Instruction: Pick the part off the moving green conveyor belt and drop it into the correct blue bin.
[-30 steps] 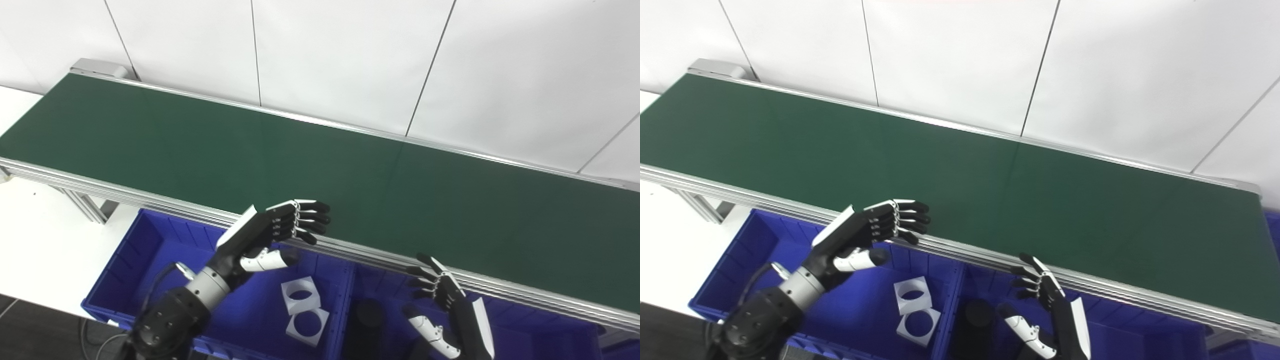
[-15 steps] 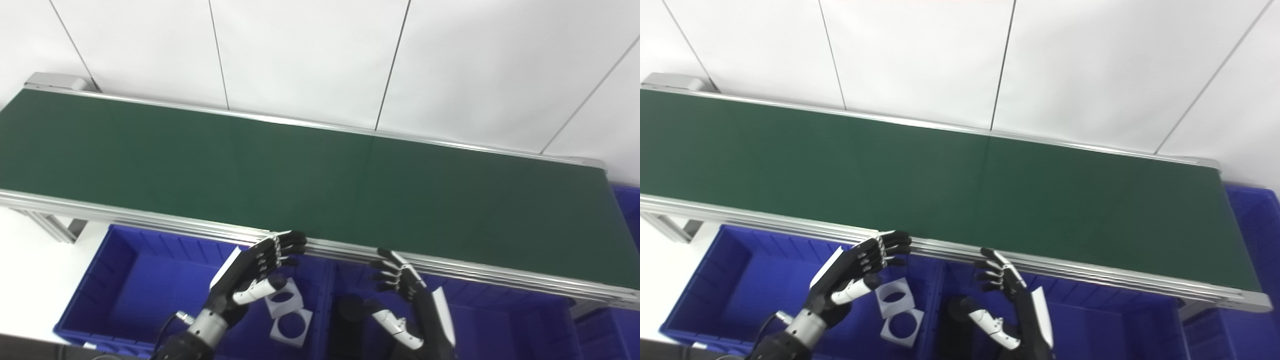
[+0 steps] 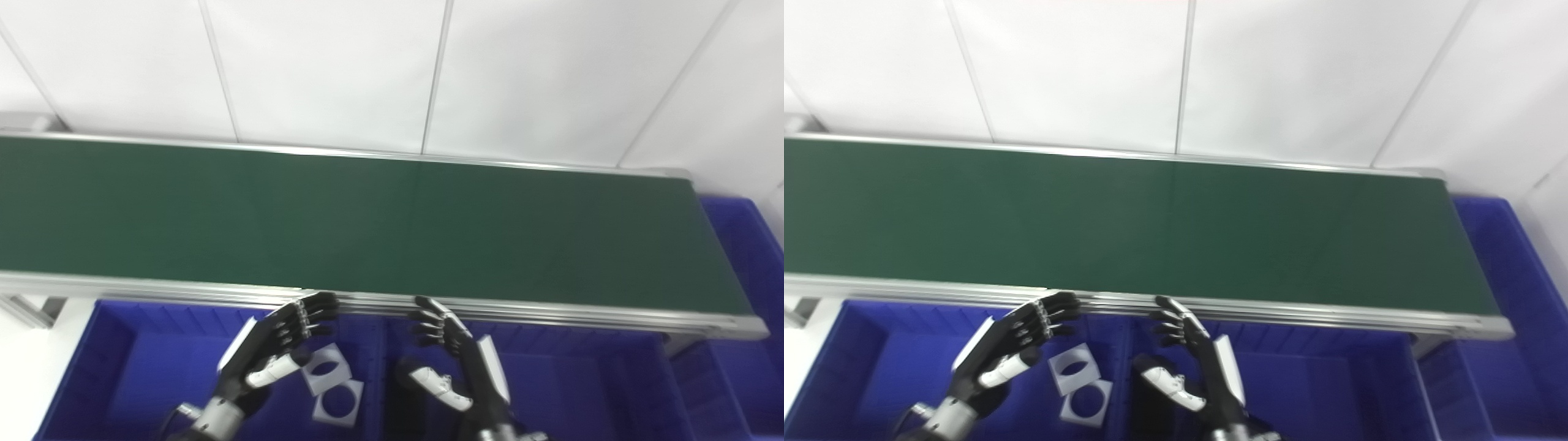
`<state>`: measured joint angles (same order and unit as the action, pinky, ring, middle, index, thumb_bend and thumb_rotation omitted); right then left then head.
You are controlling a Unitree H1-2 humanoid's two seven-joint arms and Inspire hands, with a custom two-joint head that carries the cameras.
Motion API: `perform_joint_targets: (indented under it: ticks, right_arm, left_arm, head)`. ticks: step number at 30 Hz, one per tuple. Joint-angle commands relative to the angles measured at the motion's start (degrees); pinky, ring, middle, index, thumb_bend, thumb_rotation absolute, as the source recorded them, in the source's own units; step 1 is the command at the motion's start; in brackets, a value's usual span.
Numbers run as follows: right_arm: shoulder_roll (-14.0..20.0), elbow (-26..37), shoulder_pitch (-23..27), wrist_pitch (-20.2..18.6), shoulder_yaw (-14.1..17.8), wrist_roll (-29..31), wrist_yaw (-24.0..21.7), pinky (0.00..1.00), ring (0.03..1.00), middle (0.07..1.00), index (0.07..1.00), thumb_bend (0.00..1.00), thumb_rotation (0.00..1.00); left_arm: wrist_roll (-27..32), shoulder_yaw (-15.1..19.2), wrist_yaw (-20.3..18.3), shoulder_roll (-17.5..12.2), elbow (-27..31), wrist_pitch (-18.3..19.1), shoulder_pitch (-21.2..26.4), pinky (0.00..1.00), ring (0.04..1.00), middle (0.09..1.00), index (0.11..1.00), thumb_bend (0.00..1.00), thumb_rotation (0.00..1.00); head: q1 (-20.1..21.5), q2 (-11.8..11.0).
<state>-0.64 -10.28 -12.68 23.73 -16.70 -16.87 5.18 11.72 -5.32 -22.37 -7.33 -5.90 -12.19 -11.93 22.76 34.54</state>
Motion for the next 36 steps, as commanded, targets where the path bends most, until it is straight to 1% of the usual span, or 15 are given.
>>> perform_joint_targets:
  ticks: [1,6,9,14,17,18,19,22,25,26,27,29,32,33,36]
  right_arm:
    - [-0.8,0.5,1.0,3.0,-0.2,-0.6,1.2,0.62,0.707,0.765,0.840,0.67,0.64]
    - [-0.8,0.2,1.4,3.2,-0.7,-0.1,1.6,0.62,0.705,0.764,0.845,0.66,0.64]
    - [-0.7,0.1,1.5,3.2,-0.9,0.1,1.8,0.62,0.705,0.765,0.849,0.67,0.65]
    - [-0.2,0.3,1.4,3.2,-1.0,0.3,1.8,0.62,0.706,0.767,0.850,0.67,0.66]
    - [0.2,0.6,1.2,3.1,-0.8,0.3,1.8,0.62,0.706,0.766,0.852,0.67,0.67]
    - [0.3,0.7,1.1,3.1,-0.8,0.4,1.7,0.62,0.706,0.767,0.852,0.66,0.67]
    - [0.6,0.8,1.1,3.1,-0.7,0.6,1.6,0.62,0.706,0.767,0.851,0.66,0.67]
    - [1.1,1.1,0.9,3.1,-0.4,1.0,1.3,0.62,0.703,0.766,0.852,0.66,0.67]
    - [1.7,1.6,0.6,3.0,0.1,2.2,0.6,0.62,0.699,0.762,0.850,0.66,0.66]
    - [1.9,1.8,0.5,3.0,0.2,2.6,0.4,0.63,0.698,0.761,0.849,0.65,0.66]
    - [2.2,2.0,0.5,3.1,0.3,3.1,0.2,0.63,0.698,0.761,0.848,0.65,0.65]
    - [2.7,2.4,0.3,3.1,0.6,3.8,-0.2,0.62,0.693,0.757,0.839,0.64,0.64]
    - [3.4,3.1,0.0,3.1,0.9,4.7,-0.7,0.62,0.691,0.754,0.834,0.63,0.63]
    - [3.5,3.2,-0.1,3.1,1.0,4.9,-0.8,0.62,0.690,0.753,0.832,0.62,0.63]
    - [4.0,3.8,-0.4,3.1,1.2,6.3,-1.4,0.61,0.687,0.750,0.825,0.61,0.60]
  left_arm:
    - [1.3,0.2,-0.4,-0.2,1.1,-0.6,1.1,0.76,0.804,0.809,0.764,0.97,0.54]
    - [0.9,0.5,-0.5,-0.8,0.5,-1.3,1.4,0.74,0.793,0.808,0.770,0.96,0.55]
    - [0.4,0.5,-0.3,-0.8,0.3,-1.8,1.4,0.72,0.781,0.801,0.776,0.94,0.56]
    - [0.0,0.6,0.0,-0.7,0.2,-2.2,1.2,0.71,0.769,0.795,0.781,0.92,0.55]
    - [0.0,0.4,0.1,-0.4,0.6,-1.7,1.1,0.71,0.772,0.795,0.779,0.93,0.54]
    - [-0.1,0.3,0.3,-0.3,0.8,-1.5,1.1,0.71,0.773,0.795,0.777,0.93,0.53]
    - [-0.3,0.2,0.4,-0.1,1.2,-1.4,0.9,0.71,0.771,0.795,0.777,0.93,0.53]
    - [-0.4,0.0,0.7,0.4,1.9,-1.2,0.7,0.70,0.766,0.795,0.778,0.93,0.51]
    - [-1.9,-0.7,1.5,0.8,3.1,-2.0,0.2,0.70,0.765,0.796,0.781,0.90,0.51]
    - [-2.3,-0.9,1.8,1.0,3.6,-1.9,0.0,0.71,0.769,0.796,0.781,0.89,0.50]
    - [-3.2,-1.3,2.1,1.1,4.0,-2.5,-0.1,0.71,0.771,0.796,0.780,0.89,0.50]
    - [-4.8,-1.8,2.8,1.6,4.8,-3.4,-0.5,0.71,0.774,0.794,0.780,0.86,0.49]
    - [-5.8,-2.5,3.6,2.4,5.7,-3.8,-1.1,0.72,0.786,0.801,0.785,0.86,0.48]
    - [-5.9,-2.7,3.8,2.6,5.9,-3.8,-1.3,0.73,0.795,0.808,0.790,0.86,0.47]
    - [-6.2,-3.3,4.4,3.3,6.7,-3.7,-2.1,0.75,0.812,0.826,0.808,0.87,0.48]
  head:
    - [-0.2,0.1]
    - [-0.9,0.4]
    - [-1.2,0.5]
    - [-3.1,0.7]
    - [-5.3,1.0]
    - [-5.3,1.0]
    - [-6.3,1.1]
    - [-7.3,1.3]
    - [-10.3,1.8]
    - [-10.3,1.8]
    - [-11.7,1.9]
    - [-12.7,2.2]
    - [-14.5,2.5]
    - [-14.5,2.5]
    - [-16.0,2.9]
